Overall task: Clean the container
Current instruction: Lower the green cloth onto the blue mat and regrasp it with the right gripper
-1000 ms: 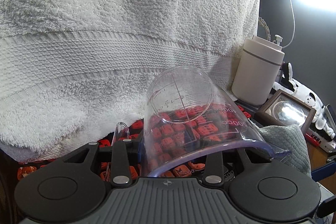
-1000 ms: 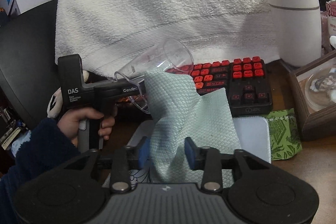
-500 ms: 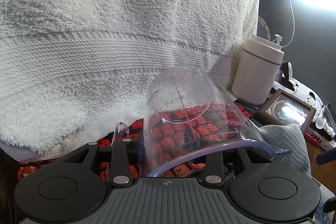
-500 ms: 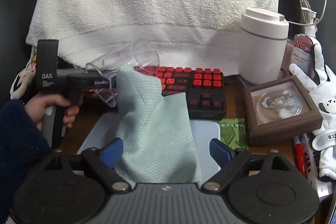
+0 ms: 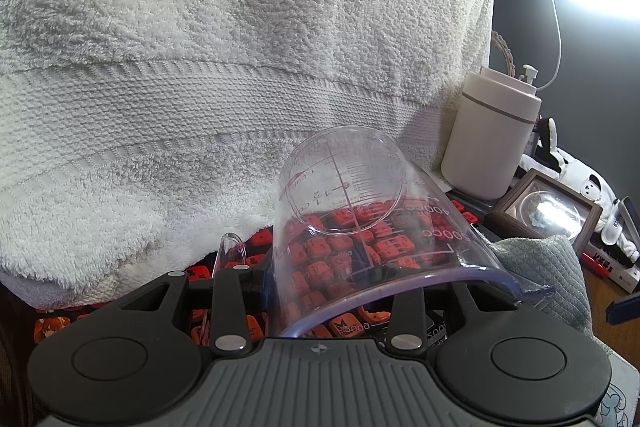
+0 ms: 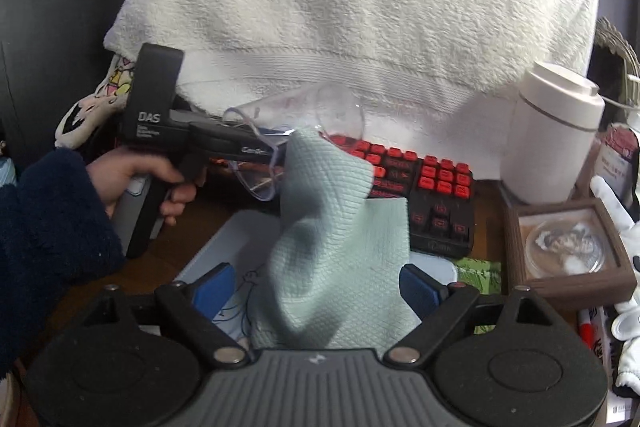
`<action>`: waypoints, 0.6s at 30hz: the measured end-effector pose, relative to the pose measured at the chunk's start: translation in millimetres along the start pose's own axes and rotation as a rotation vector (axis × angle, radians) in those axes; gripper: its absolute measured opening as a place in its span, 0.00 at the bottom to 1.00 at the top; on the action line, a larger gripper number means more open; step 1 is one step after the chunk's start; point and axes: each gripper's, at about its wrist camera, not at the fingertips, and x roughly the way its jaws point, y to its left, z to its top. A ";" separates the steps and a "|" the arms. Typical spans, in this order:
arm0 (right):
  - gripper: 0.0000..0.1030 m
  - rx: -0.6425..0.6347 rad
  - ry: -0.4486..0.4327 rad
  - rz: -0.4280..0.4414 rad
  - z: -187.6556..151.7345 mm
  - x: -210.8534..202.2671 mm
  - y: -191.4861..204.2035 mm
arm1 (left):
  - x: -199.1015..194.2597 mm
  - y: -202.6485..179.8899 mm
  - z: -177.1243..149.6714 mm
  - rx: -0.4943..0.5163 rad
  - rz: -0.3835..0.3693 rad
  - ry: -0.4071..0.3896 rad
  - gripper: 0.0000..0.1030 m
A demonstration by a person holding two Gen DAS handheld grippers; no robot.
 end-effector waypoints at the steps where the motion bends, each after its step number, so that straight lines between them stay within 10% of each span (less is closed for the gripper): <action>1: 0.87 0.007 0.012 0.004 0.5 4.1 1.3 | 0.0 0.0 0.0 0.000 0.000 0.000 0.36; 18: 0.87 0.254 0.026 -0.021 2.1 64.5 -34.8 | -1.1 0.3 -0.2 0.004 0.001 0.000 0.36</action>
